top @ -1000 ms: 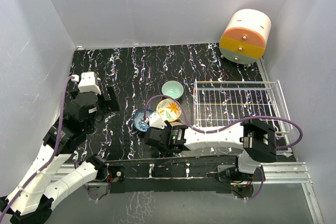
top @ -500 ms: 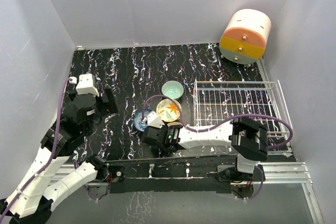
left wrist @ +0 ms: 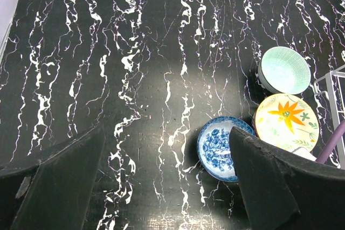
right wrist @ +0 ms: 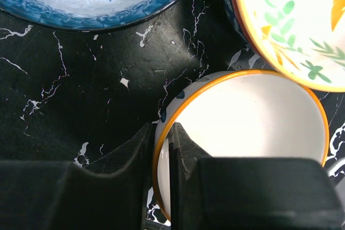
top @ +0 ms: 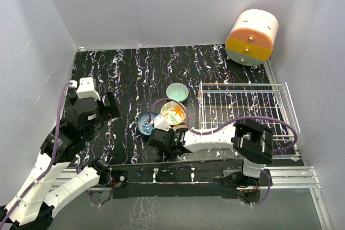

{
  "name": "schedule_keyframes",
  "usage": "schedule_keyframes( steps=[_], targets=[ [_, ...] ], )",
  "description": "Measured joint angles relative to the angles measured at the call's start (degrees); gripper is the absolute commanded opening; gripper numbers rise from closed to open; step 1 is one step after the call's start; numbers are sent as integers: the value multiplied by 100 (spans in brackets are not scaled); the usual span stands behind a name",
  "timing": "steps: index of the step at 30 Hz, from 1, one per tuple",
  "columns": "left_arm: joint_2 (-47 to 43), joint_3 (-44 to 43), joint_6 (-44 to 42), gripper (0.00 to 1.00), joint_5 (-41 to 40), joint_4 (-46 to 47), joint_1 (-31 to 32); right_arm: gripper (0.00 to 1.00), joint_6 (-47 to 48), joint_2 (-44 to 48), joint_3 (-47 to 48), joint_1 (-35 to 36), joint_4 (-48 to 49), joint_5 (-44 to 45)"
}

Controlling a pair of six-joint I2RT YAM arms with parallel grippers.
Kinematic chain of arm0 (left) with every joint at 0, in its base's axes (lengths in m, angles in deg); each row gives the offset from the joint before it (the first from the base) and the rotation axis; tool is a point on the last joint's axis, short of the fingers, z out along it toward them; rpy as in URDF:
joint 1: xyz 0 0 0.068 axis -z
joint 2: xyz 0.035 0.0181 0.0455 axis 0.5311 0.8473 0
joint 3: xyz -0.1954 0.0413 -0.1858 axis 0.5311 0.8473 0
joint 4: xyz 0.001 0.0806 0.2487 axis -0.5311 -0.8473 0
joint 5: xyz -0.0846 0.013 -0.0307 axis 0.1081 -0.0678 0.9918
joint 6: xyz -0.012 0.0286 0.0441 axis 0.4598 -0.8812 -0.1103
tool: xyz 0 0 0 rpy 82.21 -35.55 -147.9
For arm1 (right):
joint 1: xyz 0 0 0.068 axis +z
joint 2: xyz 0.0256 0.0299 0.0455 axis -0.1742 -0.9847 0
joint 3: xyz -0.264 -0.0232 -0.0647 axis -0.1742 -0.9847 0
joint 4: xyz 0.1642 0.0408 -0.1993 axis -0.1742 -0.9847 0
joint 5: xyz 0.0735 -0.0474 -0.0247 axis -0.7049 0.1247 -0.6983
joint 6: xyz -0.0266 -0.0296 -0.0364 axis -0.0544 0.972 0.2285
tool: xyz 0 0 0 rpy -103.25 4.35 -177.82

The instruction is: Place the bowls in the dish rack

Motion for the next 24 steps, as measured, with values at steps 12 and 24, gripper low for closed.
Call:
schedule_keyframes(
  steps=[12, 24],
  targets=[
    [-37, 11, 33, 97, -28, -83, 0, 8, 13, 94, 13, 17, -133, -140],
    [-48, -39, 31, 97, -79, -170, 0, 8, -186, 1978, 223, 31, -459, -2114]
  ],
)
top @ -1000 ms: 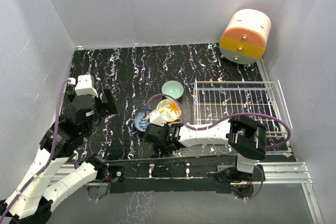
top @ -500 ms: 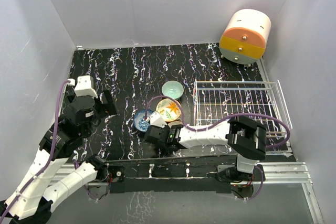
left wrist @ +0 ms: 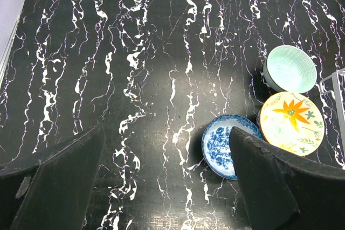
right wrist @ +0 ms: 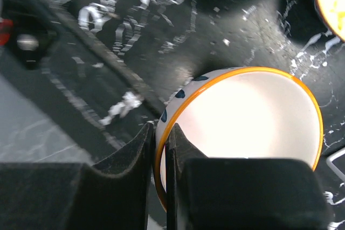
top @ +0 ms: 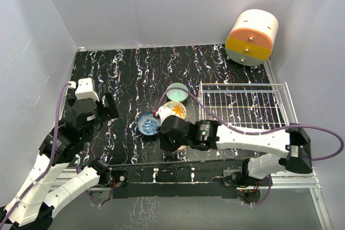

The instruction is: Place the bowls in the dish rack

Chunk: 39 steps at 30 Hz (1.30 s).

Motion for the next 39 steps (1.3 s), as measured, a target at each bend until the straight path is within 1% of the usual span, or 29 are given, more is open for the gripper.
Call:
schedule_keyframes(
  steps=[3, 5, 13, 19, 23, 27, 30, 33, 36, 39],
  targets=[
    [15, 0, 0, 97, 44, 11, 0, 8, 11, 352, 234, -131, 20, -96],
    [42, -9, 0, 97, 87, 11, 0, 8, 37, 533, 306, -466, 129, -234],
    [160, -205, -50, 97, 140, 9, 0, 8, 190, 1266, 127, -2695, 605, -756],
    [219, -369, -114, 97, 155, 15, 0, 8, 162, 1912, -109, -3720, 1104, -1233],
    [232, -369, -120, 97, 212, 13, 0, 8, -59, 2256, -629, -4616, 1720, -1869],
    [251, -369, -133, 97, 247, 13, 0, 8, -485, 2465, -1447, -5702, 2288, -2594],
    [275, -369, -153, 97, 247, 9, 0, 8, -767, 2505, -1775, -6201, 2551, -3049],
    [302, -369, -155, 97, 251, 9, 0, 8, -1121, 2507, -2013, -6570, 3191, -3624],
    [315, -369, -155, 97, 260, 7, 2, 8, -1685, 2503, -2514, -7038, 4207, -4216],
    [315, -369, -155, 97, 267, -2, 0, 8, -2424, 2321, -3237, -7617, 5410, -4760]
  ],
)
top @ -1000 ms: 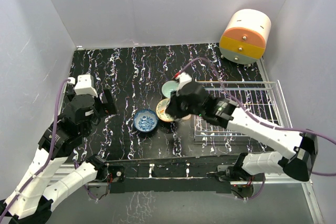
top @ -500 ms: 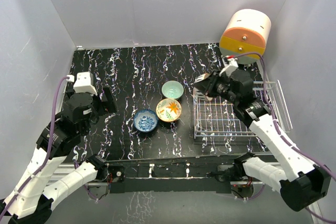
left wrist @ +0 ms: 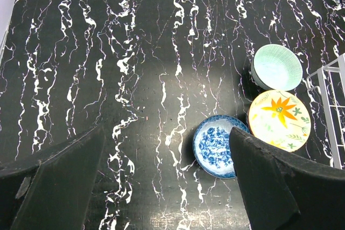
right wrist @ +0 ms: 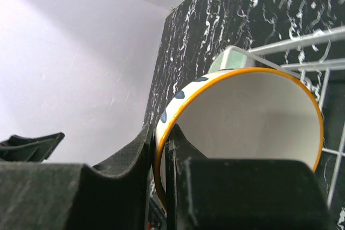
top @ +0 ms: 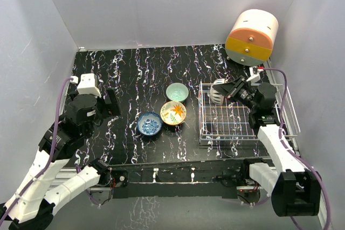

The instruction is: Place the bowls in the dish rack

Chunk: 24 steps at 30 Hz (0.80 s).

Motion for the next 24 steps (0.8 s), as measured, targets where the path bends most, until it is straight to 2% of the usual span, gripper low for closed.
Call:
schedule_keyframes(
  steps=[4, 13, 24],
  targets=[
    [11, 0, -2, 97, 0, -20, 0, 8, -745, -525, -612, -341, 1091, -404],
    [133, 0, -4, 97, 4, -26, 2, 8, -1484, -1325, -778, -378, 2848, -946],
    [249, 0, -4, 97, 7, -24, 2, 8, -2935, -3510, -1357, -446, 5604, -1244]
  ],
)
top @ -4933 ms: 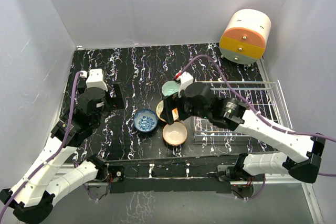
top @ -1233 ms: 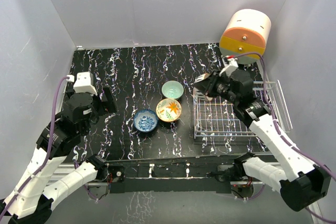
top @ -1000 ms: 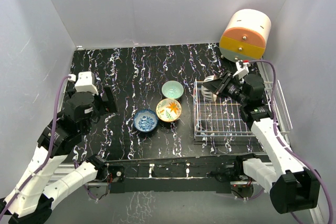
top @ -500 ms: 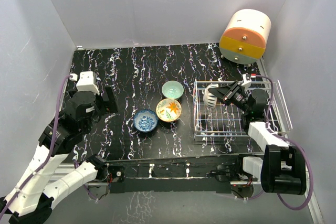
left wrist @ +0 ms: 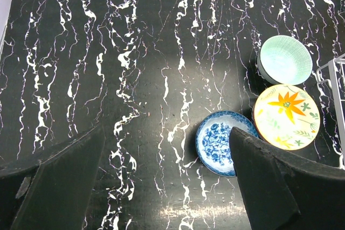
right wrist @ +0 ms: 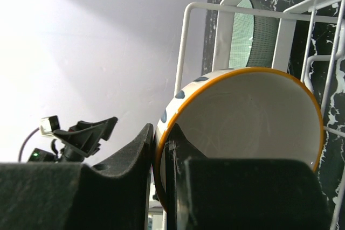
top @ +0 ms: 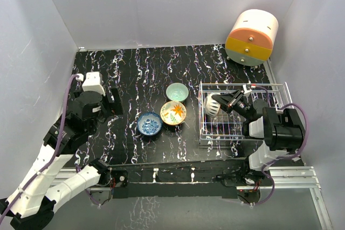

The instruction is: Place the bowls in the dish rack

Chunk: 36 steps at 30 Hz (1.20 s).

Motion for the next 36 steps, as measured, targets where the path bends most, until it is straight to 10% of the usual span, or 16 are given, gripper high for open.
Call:
schedule_keyframes(
  steps=[36],
  targets=[
    [168, 2, -15, 97, 2, 48, 0, 25, -1036, -1217, 184, -1080, 776, -431]
  ],
)
